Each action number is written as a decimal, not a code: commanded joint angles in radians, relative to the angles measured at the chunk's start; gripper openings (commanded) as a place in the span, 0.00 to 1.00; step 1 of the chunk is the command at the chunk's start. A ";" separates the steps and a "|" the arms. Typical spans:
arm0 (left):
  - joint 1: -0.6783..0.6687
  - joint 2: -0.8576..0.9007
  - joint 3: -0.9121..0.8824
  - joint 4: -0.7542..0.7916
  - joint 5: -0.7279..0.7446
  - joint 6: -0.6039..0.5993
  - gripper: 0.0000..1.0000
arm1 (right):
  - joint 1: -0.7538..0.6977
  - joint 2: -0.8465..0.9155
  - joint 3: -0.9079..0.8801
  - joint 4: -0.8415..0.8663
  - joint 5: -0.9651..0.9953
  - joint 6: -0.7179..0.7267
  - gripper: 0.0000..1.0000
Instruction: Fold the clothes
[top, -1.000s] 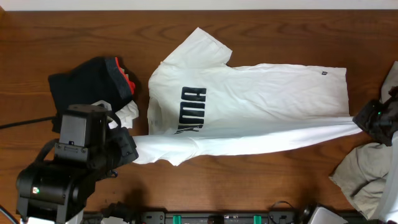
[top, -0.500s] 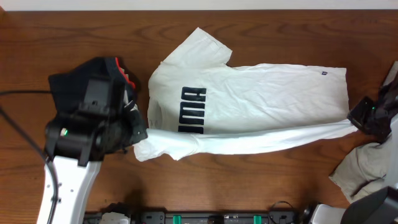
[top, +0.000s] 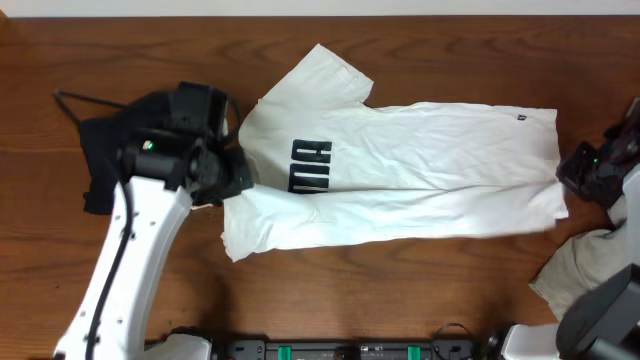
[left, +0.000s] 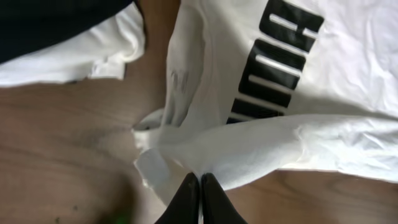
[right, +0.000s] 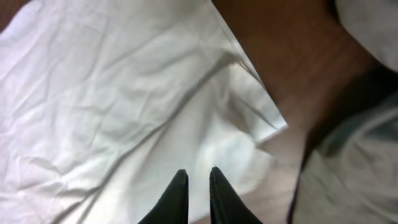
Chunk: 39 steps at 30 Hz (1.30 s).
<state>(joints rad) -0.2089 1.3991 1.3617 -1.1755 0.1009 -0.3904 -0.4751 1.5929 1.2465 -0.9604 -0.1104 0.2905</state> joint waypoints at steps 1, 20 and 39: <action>0.000 0.064 -0.004 0.042 -0.016 0.043 0.06 | 0.019 0.045 0.011 0.036 -0.015 0.040 0.11; 0.000 0.183 -0.004 0.145 -0.016 0.081 0.11 | 0.029 0.108 -0.091 -0.045 0.019 0.027 0.60; 0.000 0.183 -0.004 0.130 -0.016 0.084 0.12 | 0.015 0.107 -0.346 0.201 0.031 0.089 0.31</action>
<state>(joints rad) -0.2089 1.5833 1.3617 -1.0412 0.0971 -0.3164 -0.4561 1.6978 0.8986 -0.7628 -0.0891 0.3672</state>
